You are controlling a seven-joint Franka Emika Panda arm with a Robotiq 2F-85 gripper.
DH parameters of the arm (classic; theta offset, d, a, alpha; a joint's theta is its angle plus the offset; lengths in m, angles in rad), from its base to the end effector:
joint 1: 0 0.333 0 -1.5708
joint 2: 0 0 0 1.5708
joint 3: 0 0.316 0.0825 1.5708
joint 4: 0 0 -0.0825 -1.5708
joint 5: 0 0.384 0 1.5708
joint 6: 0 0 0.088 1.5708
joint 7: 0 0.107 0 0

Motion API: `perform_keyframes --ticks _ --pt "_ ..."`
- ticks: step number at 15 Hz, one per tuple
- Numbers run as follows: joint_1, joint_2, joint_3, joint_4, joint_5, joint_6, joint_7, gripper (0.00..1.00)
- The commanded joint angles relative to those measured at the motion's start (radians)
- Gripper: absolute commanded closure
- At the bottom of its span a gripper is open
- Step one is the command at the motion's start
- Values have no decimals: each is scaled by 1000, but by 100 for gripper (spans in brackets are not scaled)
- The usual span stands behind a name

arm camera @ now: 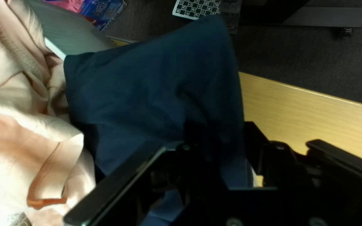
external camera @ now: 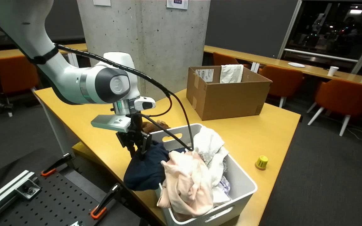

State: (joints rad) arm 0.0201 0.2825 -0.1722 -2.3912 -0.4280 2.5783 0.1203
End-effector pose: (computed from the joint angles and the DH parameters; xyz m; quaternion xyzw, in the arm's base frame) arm 0.4856 -0.0706 0.1941 0.9891 0.0529 -0.0507 0.1277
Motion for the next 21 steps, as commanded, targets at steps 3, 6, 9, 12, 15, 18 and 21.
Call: perform_keyframes --ticks 3,6,9,12,15,18,21 --pt "-8 -29 -23 8 -29 -5 15 99" --pt "-6 -55 -30 19 -42 -19 23 100" --pt "-1 -108 -35 48 -76 -55 35 99" --pt "-7 -144 -17 108 -104 -91 39 99" --pt "-6 -155 10 197 -109 -116 36 99" --pt "4 -161 43 280 -106 -124 38 99" --pt "23 -154 77 345 -112 -123 43 99"
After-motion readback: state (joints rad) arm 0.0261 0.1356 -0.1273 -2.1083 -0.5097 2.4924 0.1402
